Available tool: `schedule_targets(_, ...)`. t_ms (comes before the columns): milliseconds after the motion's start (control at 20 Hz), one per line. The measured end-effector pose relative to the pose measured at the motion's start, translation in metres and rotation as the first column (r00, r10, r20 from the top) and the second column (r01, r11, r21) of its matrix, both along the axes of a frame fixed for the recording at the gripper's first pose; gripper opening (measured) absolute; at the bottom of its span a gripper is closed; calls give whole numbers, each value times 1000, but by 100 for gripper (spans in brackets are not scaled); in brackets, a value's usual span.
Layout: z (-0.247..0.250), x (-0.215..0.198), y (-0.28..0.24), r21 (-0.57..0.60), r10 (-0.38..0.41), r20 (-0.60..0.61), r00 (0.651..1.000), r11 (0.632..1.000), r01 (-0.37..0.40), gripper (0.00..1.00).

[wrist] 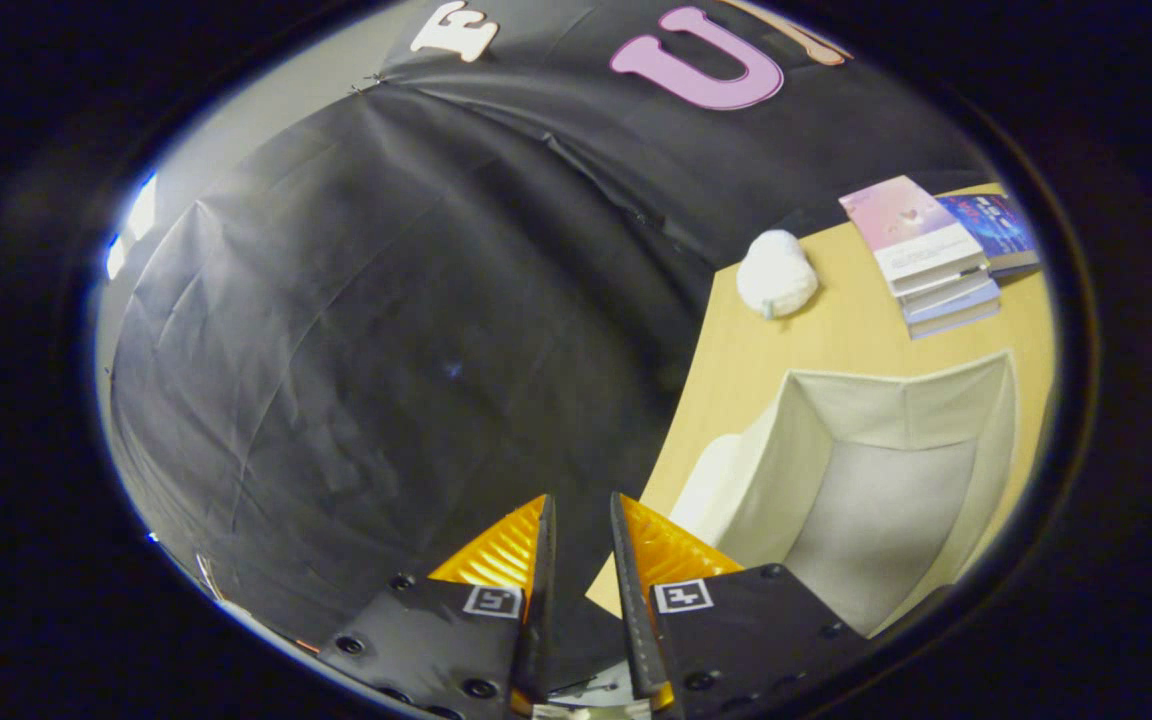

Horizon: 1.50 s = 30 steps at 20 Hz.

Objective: Open the storage box then place both shoes into the box .Put the left shoe in first, then the right shoe, with the right side of both shoes facing outward in a uniform manner.

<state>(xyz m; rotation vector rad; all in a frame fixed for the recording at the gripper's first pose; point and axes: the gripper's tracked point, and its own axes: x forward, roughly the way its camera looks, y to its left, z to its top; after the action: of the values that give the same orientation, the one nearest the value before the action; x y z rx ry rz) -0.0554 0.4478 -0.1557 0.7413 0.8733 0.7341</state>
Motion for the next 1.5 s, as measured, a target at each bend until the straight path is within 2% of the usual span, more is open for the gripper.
schedule_targets(400, 1, 47, -119, -64, -186, 63, 981, 980, 189, 34)
schedule_targets(650, -1, 62, -211, -106, -316, 80, 945, 940, 323, 34)
schedule_targets(900, -22, 61, -292, -202, -396, 94, 913, 890, 408, 34)
schedule_targets(1200, -82, 33, -366, -381, -422, 69, 904, 826, 415, 34)
schedule_targets(1500, -156, -20, -392, -514, -407, -43, 913, 792, 329, 34)
